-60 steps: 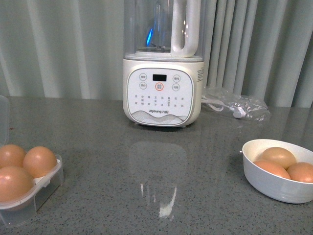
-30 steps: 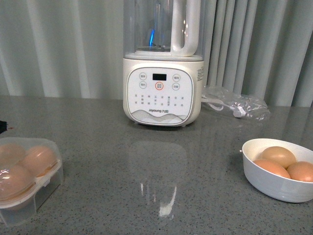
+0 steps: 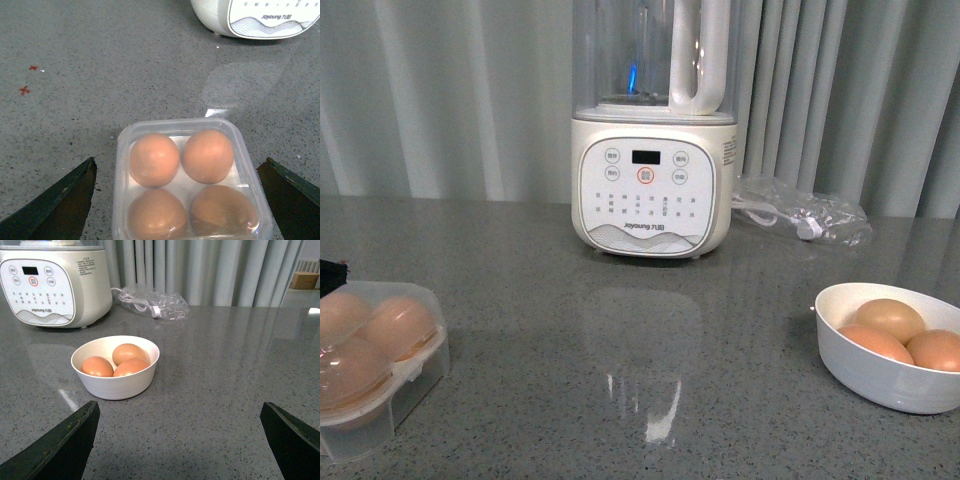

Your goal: Put egg into box

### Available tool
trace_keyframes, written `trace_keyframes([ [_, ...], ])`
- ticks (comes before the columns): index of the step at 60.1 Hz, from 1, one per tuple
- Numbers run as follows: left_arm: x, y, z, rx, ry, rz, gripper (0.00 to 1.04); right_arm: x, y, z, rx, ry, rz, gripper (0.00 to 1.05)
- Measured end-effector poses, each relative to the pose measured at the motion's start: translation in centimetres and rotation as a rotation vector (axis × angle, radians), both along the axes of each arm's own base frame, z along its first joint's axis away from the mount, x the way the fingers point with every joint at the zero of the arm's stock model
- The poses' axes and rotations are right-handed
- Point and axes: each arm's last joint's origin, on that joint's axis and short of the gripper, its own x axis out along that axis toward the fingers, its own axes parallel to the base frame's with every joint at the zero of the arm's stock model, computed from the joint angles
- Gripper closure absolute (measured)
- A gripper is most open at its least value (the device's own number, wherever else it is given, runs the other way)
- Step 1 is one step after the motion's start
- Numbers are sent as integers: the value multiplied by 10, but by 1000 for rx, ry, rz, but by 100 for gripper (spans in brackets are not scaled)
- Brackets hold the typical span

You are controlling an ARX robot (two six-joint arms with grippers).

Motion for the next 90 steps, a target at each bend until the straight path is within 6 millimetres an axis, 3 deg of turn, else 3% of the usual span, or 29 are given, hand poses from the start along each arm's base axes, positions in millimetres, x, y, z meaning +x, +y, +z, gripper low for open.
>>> trace_keyframes([
  [20,-56,1,42,42,-145,11,7,0,0,0,0,0,0,7],
  [30,-71,5,37,56,-148,27,7,0,0,0,0,0,0,7],
  [48,-72,15,28,59,-127,54,7,0,0,0,0,0,0,7],
  [51,-73,15,25,42,-185,106,14,0,0,0,0,0,0,7],
  [55,-80,14,11,-11,-288,154,31,0,0,0,0,0,0,7],
  [63,-89,6,-13,-40,-284,185,60,0,0,0,0,0,0,7],
  [77,-99,1,-36,-53,-279,158,101,0,0,0,0,0,0,7],
  [90,-105,1,-47,-59,-286,161,101,0,0,0,0,0,0,7],
])
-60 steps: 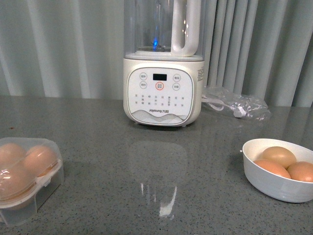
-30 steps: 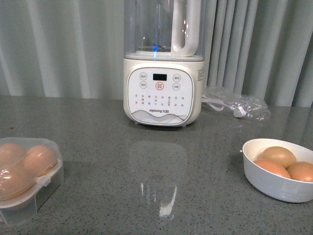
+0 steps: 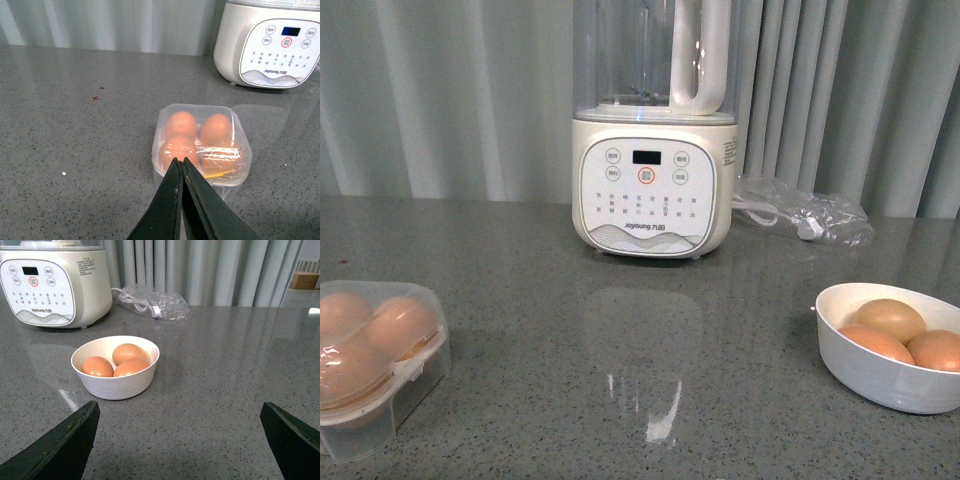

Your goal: Put egg into box

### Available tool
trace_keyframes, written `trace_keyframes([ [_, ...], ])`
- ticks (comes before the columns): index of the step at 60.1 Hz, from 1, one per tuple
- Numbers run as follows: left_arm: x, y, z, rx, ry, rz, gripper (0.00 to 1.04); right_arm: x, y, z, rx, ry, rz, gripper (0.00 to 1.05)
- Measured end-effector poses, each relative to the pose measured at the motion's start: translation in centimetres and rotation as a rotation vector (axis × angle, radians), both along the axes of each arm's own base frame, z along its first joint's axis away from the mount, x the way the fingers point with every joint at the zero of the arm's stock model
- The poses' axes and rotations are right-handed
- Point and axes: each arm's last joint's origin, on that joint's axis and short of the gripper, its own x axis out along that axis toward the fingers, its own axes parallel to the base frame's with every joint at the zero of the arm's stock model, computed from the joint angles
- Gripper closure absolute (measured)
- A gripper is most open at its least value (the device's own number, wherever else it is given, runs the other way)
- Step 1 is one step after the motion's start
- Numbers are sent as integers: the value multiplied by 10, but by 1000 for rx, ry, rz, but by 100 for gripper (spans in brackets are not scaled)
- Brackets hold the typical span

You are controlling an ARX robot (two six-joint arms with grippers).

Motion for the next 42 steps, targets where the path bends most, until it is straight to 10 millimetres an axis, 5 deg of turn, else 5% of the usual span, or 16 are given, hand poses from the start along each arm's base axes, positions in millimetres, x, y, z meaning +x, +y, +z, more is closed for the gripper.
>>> trace_keyframes([
  [42,-23,0,-22,-1,2,0,101,0,0,0,0,0,0,7],
])
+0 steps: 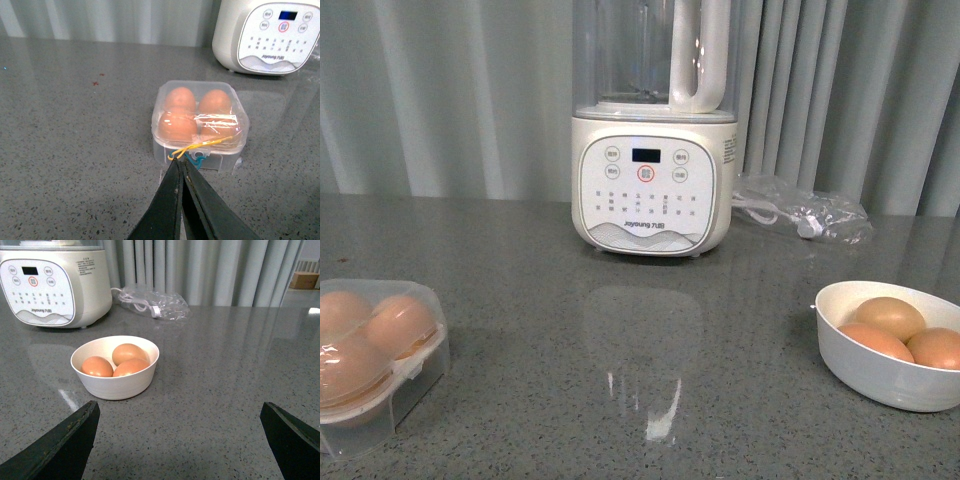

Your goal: Put egg into box

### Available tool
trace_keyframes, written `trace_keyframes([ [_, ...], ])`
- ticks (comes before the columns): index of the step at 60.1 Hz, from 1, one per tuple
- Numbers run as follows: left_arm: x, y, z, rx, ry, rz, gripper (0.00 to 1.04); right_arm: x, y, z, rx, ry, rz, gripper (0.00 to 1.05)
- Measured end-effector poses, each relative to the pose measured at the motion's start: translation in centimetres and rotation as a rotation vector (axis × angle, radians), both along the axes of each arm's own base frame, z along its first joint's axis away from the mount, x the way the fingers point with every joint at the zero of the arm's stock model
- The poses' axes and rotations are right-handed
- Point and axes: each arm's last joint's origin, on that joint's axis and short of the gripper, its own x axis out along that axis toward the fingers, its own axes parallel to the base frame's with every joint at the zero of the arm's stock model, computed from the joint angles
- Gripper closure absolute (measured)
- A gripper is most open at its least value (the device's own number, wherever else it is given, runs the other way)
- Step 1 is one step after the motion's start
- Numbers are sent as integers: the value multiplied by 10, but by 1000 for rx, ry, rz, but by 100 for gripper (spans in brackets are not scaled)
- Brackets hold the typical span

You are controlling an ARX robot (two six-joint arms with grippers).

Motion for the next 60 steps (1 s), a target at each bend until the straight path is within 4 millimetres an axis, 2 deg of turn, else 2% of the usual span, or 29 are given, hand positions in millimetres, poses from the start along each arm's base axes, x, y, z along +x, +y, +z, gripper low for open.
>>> trace_keyframes([
  [27,-3,0,2,-1,-28,0,100,0,0,0,0,0,0,7],
  [60,-3,0,2,0,-27,0,7,0,0,0,0,0,0,7],
])
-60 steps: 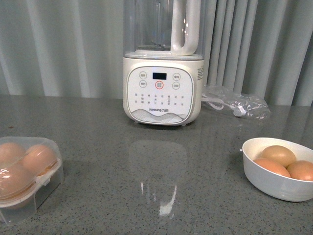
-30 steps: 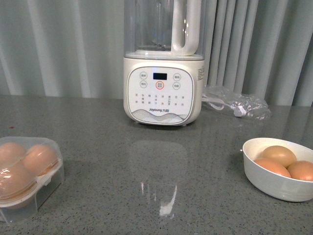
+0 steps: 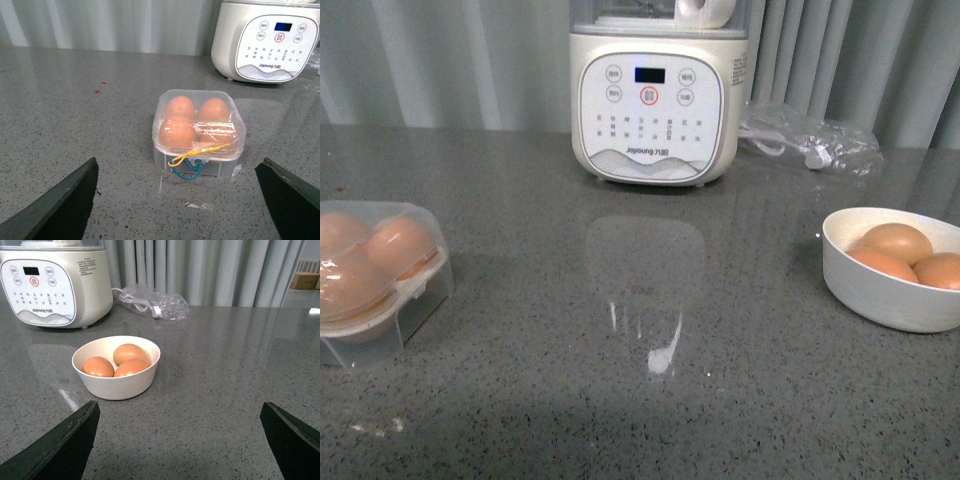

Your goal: Put egg into box

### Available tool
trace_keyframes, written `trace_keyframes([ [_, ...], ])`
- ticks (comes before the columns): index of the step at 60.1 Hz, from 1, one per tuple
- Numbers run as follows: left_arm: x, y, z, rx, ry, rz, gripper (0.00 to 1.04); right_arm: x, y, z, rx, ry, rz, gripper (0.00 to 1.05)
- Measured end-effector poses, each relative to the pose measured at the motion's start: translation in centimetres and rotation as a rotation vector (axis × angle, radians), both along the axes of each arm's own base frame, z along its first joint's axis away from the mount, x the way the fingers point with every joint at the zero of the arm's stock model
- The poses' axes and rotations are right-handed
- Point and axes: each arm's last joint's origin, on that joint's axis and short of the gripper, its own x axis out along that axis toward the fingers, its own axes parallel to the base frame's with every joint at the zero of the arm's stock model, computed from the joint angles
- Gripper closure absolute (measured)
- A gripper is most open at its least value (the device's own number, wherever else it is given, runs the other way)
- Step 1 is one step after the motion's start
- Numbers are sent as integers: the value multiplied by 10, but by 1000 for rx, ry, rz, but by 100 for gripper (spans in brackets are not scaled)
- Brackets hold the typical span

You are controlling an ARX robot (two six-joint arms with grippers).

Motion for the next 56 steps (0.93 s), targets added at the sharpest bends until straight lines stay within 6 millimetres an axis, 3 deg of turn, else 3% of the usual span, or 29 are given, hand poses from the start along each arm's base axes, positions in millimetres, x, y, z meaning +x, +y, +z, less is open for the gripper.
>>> trace_keyframes([
  [56,0,0,0,0,0,0,7,0,0,0,0,0,0,7],
])
